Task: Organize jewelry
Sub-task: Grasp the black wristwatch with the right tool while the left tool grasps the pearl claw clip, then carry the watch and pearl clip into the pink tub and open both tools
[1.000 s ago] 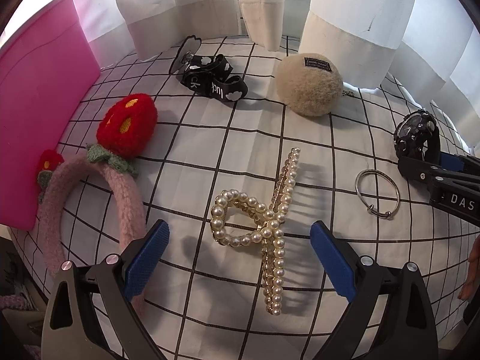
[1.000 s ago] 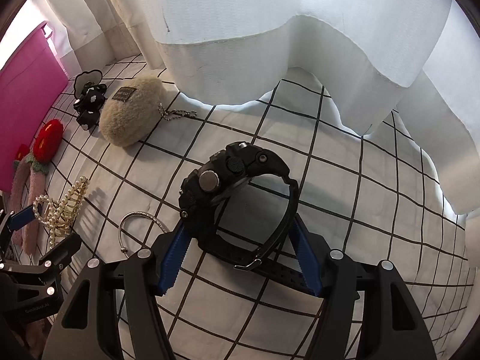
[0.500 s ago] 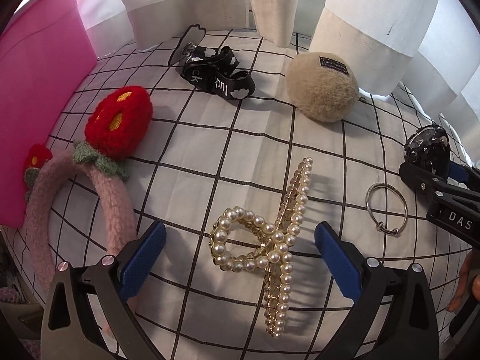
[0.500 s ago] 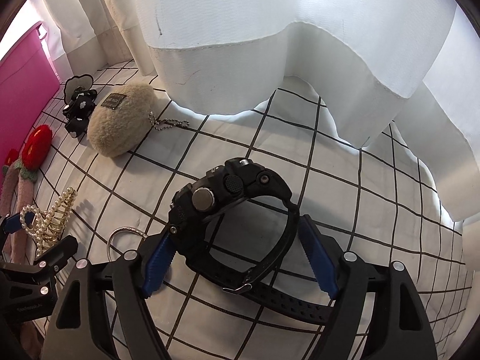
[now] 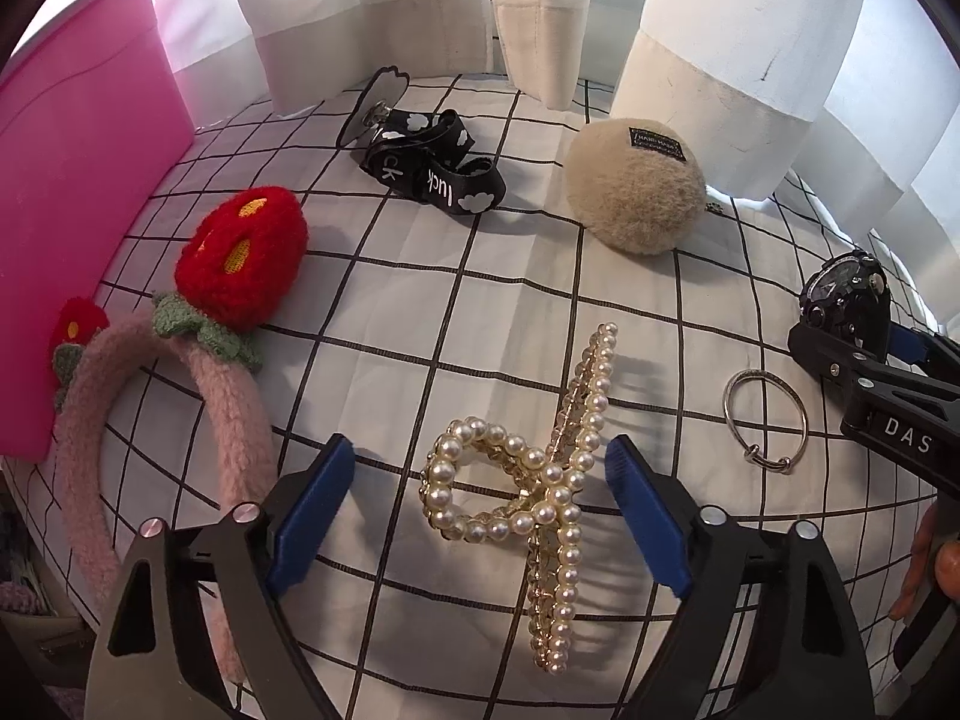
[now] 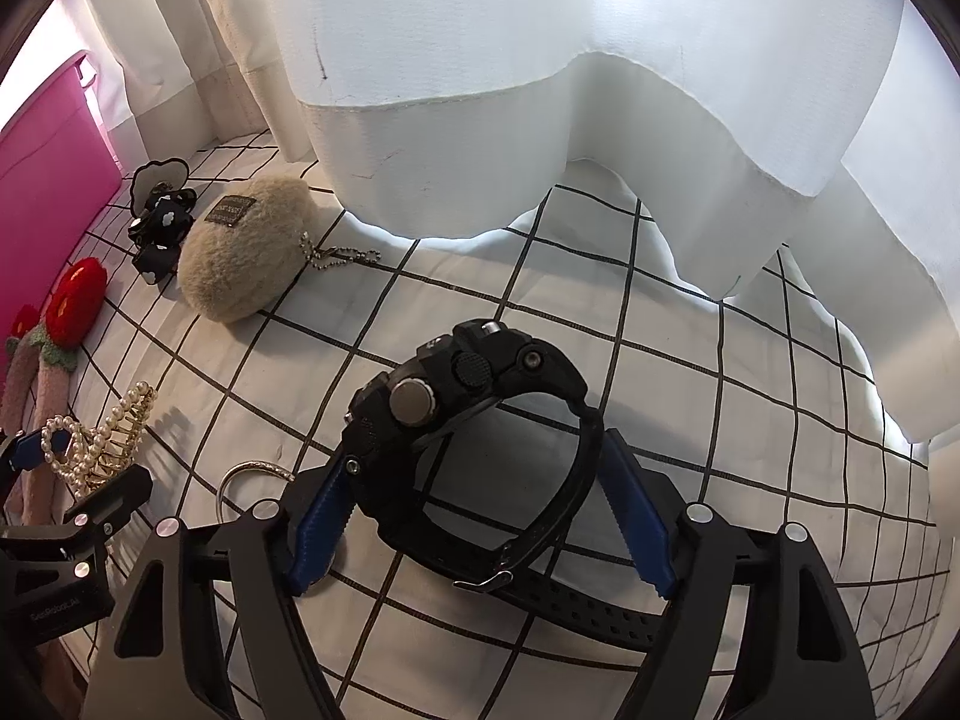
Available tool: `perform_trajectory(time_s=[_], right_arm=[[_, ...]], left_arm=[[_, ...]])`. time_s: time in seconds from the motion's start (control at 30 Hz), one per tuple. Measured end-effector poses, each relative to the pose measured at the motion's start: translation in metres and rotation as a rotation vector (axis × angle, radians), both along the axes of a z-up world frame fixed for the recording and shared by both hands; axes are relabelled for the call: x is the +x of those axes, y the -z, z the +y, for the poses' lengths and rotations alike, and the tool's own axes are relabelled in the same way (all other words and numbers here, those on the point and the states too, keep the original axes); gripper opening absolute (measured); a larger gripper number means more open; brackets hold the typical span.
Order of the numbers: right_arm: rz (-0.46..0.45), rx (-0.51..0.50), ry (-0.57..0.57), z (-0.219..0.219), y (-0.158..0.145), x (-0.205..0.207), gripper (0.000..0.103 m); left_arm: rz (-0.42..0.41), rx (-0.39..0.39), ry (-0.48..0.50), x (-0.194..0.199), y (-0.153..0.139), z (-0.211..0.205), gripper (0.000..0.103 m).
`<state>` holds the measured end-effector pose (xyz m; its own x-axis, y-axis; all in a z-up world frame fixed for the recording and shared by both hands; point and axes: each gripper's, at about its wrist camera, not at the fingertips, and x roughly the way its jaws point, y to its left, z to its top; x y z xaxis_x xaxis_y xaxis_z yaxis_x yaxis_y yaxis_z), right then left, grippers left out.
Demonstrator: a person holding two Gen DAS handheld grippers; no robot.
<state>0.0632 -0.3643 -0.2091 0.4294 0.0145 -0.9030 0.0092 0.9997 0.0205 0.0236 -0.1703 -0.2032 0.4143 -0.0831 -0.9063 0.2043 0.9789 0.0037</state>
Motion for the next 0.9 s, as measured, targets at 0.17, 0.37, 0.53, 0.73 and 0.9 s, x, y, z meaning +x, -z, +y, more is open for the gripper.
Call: perform_trajectory(time_s=[0.17, 0.37, 0.53, 0.73, 0.9], right_arm=[[-0.009, 0.002, 0.005, -0.003, -0.005, -0.015, 0.066], [-0.019, 0.018, 0.023, -0.005, -0.008, -0.027, 0.066], [-0.017, 0.038, 0.037, -0.009, -0.009, -0.033, 0.065], [-0.035, 0.047, 0.048, -0.013, -0.017, -0.045, 0.066], [-0.054, 0.051, 0.055, -0.012, -0.031, -0.052, 0.065]], left_arm=[[-0.010, 0.009, 0.032, -0.002, -0.006, -0.005, 0.046], [-0.015, 0.001, 0.039, -0.002, -0.006, -0.001, 0.043], [-0.010, -0.011, 0.032, -0.004, -0.007, 0.005, 0.043], [-0.029, -0.019, 0.031, -0.007, -0.017, 0.011, 0.043], [-0.055, -0.038, 0.034, -0.009, -0.034, 0.013, 0.043]])
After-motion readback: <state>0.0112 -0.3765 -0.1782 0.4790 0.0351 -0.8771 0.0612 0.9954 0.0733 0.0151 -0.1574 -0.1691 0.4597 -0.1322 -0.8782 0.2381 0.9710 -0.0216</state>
